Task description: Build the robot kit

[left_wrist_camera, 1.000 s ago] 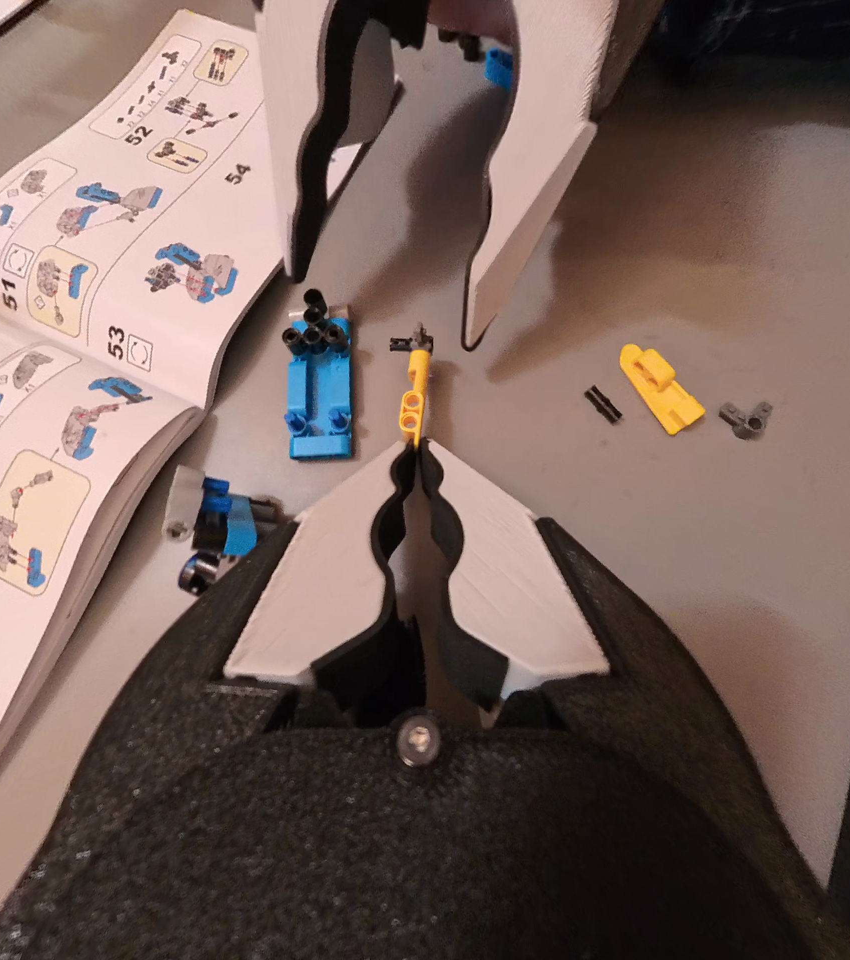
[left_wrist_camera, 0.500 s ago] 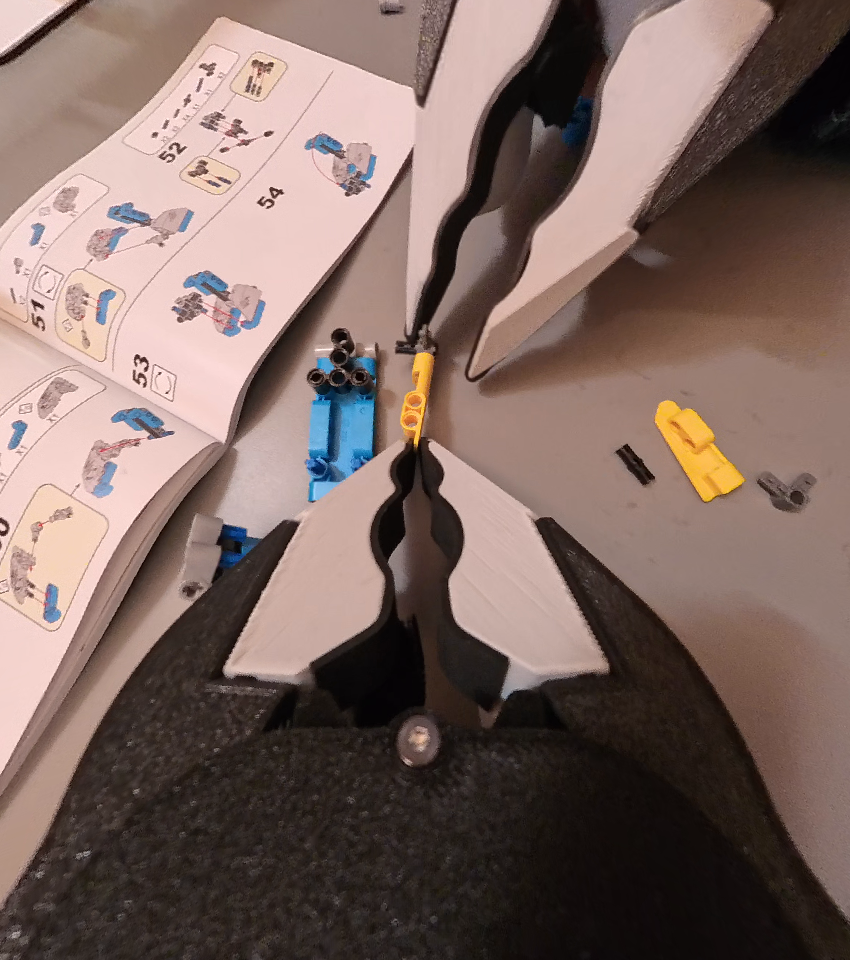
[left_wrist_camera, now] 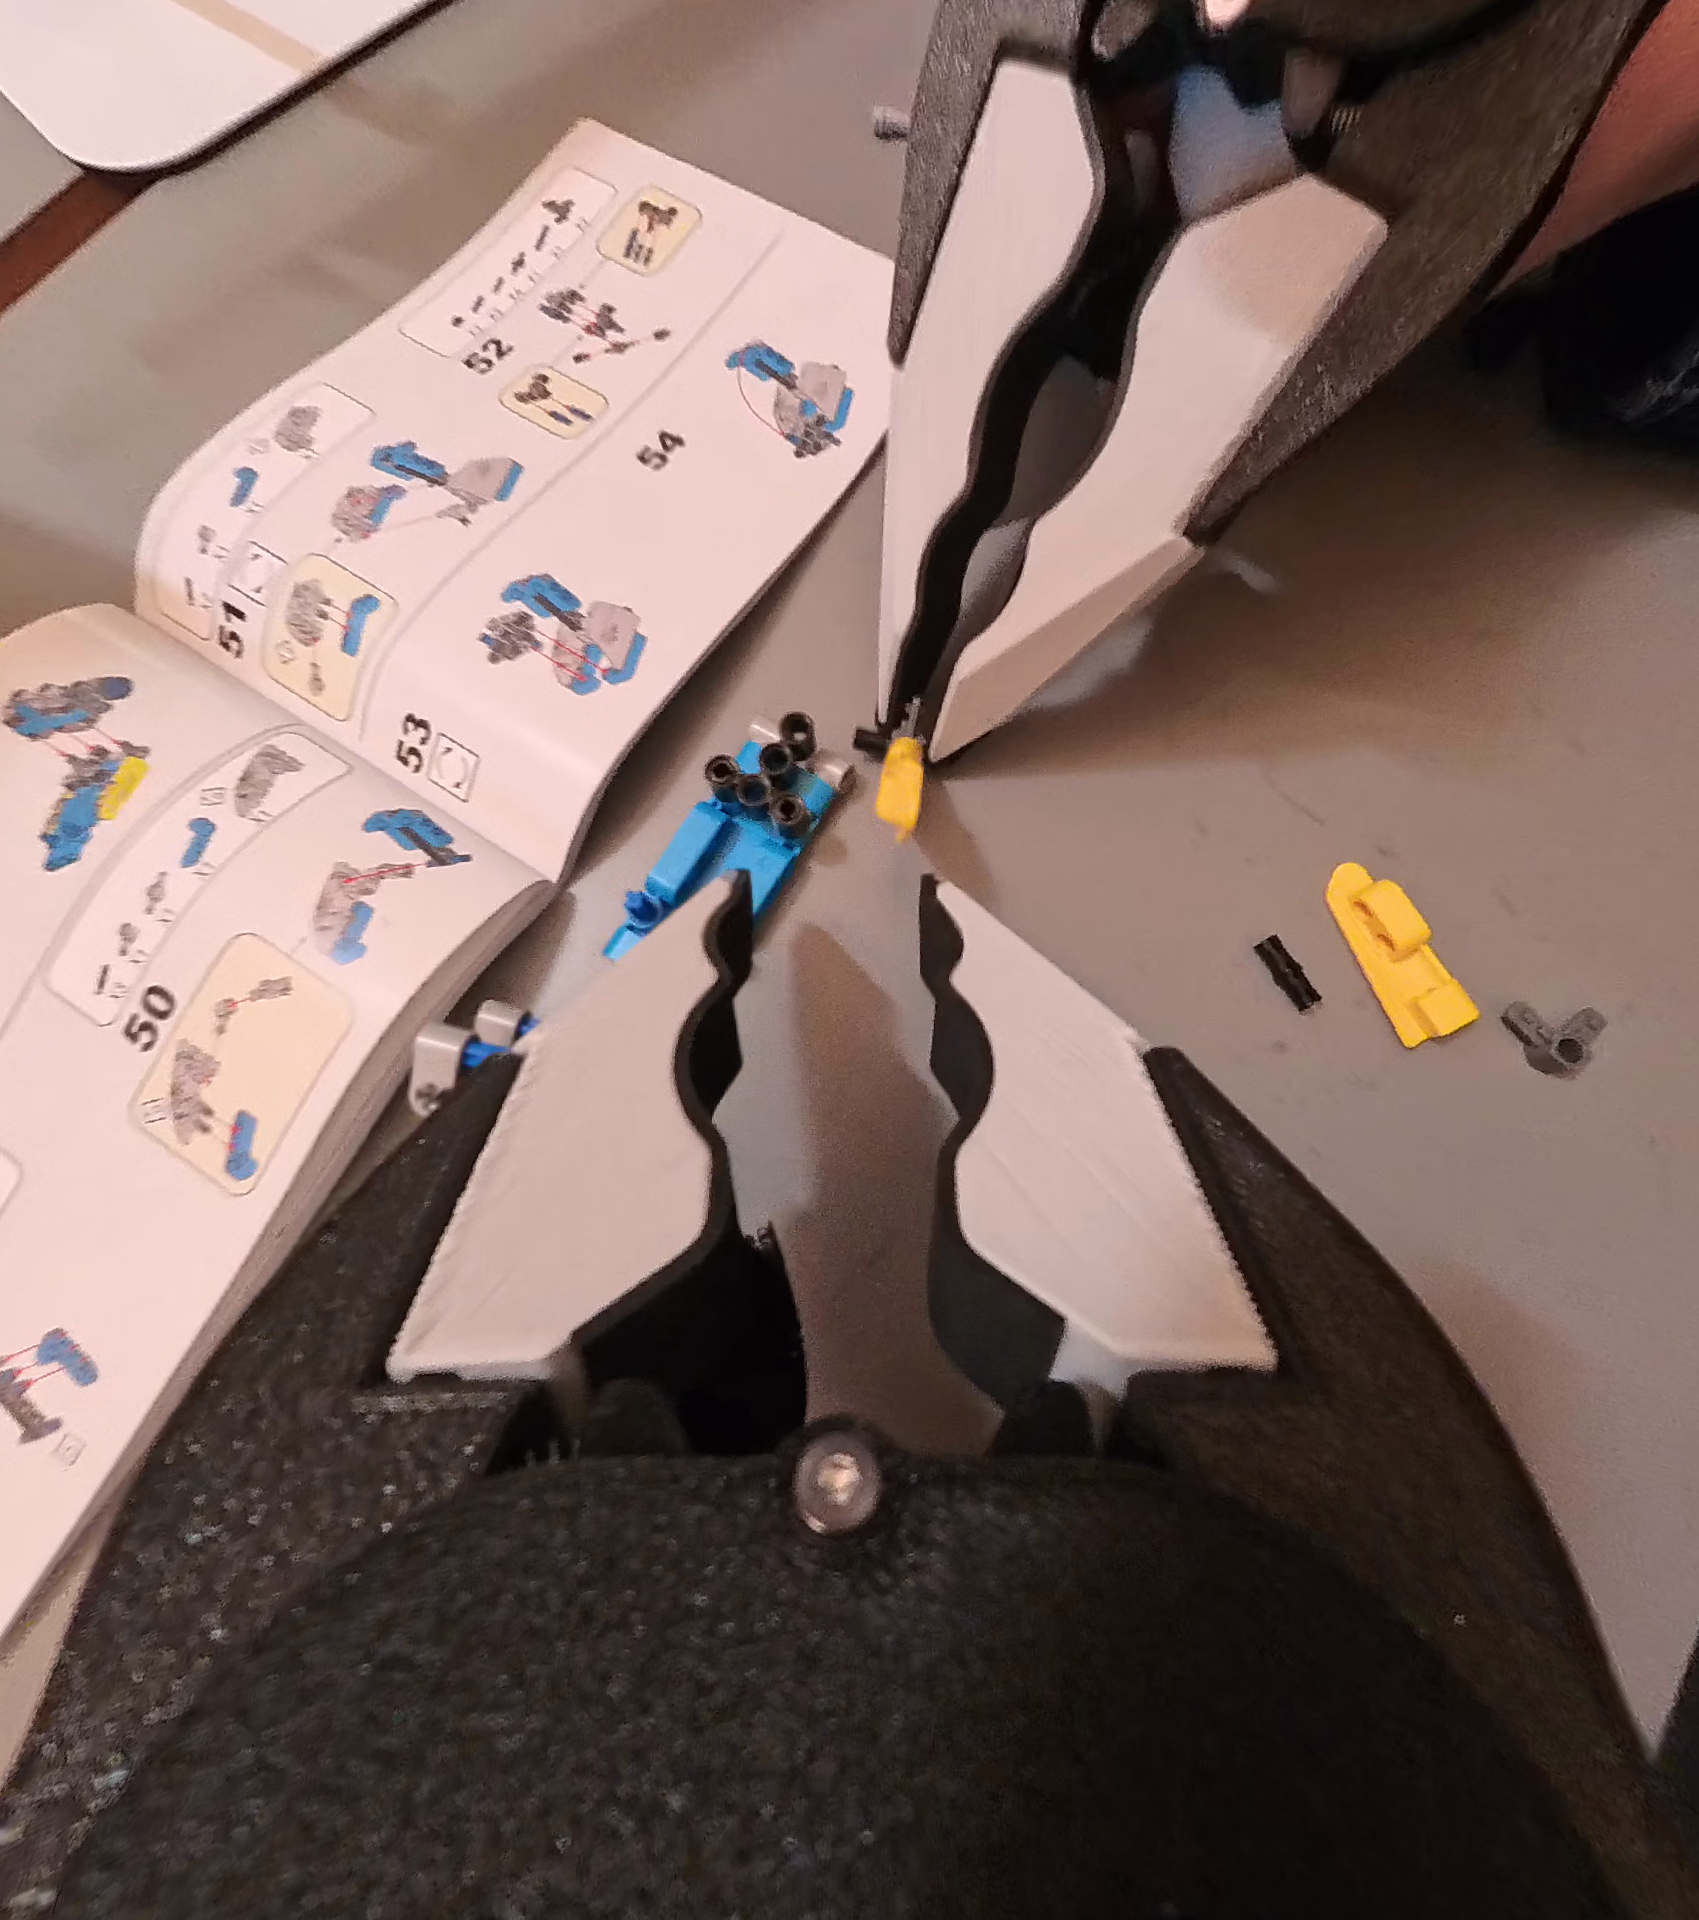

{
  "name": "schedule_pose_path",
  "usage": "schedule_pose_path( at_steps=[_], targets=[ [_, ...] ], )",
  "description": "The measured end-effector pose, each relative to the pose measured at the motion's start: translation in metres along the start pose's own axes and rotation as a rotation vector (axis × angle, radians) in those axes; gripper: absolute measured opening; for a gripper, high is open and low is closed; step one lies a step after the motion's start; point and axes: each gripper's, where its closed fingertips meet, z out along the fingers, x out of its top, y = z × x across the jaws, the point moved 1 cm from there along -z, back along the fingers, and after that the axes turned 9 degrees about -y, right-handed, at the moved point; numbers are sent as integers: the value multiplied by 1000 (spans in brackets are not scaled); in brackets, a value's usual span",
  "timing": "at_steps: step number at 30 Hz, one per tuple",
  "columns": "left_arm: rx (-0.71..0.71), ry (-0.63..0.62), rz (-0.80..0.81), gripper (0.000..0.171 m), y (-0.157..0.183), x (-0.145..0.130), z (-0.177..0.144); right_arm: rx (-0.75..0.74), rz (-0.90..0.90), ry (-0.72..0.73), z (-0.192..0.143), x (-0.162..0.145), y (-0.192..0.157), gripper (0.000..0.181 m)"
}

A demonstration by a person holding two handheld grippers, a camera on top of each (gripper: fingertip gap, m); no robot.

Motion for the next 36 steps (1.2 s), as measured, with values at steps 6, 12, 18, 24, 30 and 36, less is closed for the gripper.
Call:
schedule_pose_path(
  at_steps=[6, 12, 18, 24, 30, 36],
  targets=[
    [-91, -13, 14, 51, -2, 7, -9, 40, -1, -3, 0, 6, -8, 7],
    [-160, -70, 87, 43, 3, 4, -2, 43, 28, -13, 0, 10, -15, 7],
    [-125, -41, 96, 41, 2, 6, -6, 39, 38, -12, 2, 9, -17, 7],
    [-176, -78, 104, 67, -9, 5, -1, 82, 108, 12, 5, 7, -15, 7],
    [-189, -93, 172, 70, -3, 12, 8, 135, 215, 50, 7, 9, -13, 7],
    [-149, -114, 205, 51, -6, 9, 12, 119, 258, 73, 4, 11, -8, 7]
  ],
)
